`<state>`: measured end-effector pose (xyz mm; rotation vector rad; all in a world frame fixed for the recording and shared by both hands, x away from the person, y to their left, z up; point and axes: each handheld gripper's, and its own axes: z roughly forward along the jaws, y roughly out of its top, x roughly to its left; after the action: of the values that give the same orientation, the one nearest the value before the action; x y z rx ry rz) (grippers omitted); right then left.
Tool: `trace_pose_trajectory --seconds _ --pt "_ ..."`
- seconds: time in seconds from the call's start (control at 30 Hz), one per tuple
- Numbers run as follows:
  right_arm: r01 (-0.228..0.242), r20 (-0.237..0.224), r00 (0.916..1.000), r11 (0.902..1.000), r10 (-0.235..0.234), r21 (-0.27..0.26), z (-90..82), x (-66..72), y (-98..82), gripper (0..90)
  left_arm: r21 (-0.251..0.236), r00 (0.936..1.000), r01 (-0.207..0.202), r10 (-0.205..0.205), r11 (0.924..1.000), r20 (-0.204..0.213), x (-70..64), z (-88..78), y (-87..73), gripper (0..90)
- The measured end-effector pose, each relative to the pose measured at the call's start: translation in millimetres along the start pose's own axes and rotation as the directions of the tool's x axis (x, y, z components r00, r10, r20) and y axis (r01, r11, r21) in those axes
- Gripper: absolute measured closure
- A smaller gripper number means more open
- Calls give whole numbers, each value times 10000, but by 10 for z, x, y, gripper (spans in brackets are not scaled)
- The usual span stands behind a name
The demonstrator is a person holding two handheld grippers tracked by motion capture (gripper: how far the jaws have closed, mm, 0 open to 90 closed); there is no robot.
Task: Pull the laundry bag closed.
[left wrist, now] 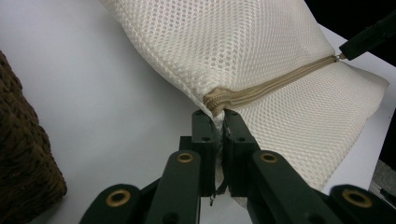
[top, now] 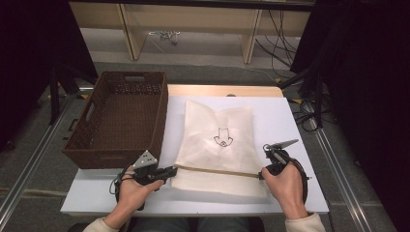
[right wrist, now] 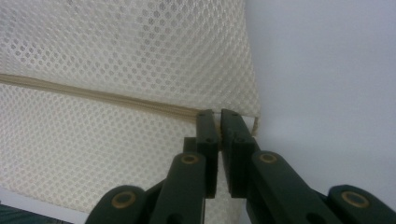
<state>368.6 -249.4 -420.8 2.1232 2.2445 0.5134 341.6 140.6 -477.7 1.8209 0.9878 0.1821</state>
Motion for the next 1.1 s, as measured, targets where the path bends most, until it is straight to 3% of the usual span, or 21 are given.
trace_pose_trajectory --seconds 0.2,0.23,0.3,0.37,0.47,0.67,0.8,0.83,0.87,0.9,0.93,0.97,1.03,1.1 --pt "335 123 9994 9987 -331 -390 15 28 -7 869 33 10000 -17 17 10000 21 -9 9 -4 842" --pt "70 98 9999 9996 -68 -275 2 59 -6 864 49 10000 -14 14 10000 8 -7 10 -5 842" --pt "61 80 10000 9993 -58 -369 2 89 -14 848 50 10000 -28 28 10000 8 -8 11 -9 841" --pt "485 120 9988 9976 -479 -490 5 94 -14 836 42 10000 -46 46 10000 -4 -8 12 -9 841" --pt "680 71 9977 9960 -677 -587 11 155 -23 800 50 10000 -39 39 10000 -15 -9 13 -9 841" --pt "1474 -623 9862 9849 -1534 -911 25 266 -19 756 34 10000 -91 91 10000 -2 -3 13 -12 838" --pt "1214 -573 9902 9878 -1274 -980 1 231 -13 721 113 10000 12 -11 9999 -39 -2 14 -15 831" --pt "1168 -602 9906 9881 -1232 -1002 -15 212 -9 712 149 9999 -168 168 9997 -9 8 13 -14 826" --pt "834 -597 9942 9915 -896 -996 -27 218 -8 706 211 9999 -155 156 9997 -67 9 9 -18 821" --pt "895 -498 9942 9900 -953 -1086 -38 201 -7 698 190 10000 -28 29 9998 -75 4 15 -25 812" --pt "863 -522 9943 9892 -930 -1187 -47 180 -5 689 187 9998 -208 208 9996 -41 21 17 -33 798" --pt "1116 -552 9914 9862 -1190 -1222 -51 138 6 681 213 9997 -257 257 9994 -27 28 17 -35 776" --pt "929 -465 9939 9864 -1000 -1357 -60 95 15 661 274 9995 -263 267 9993 -173 18 12 -33 694" --pt "733 -412 9960 9879 -796 -1366 -62 49 24 650 175 9977 -585 591 9981 -341 18 -5 -24 581"
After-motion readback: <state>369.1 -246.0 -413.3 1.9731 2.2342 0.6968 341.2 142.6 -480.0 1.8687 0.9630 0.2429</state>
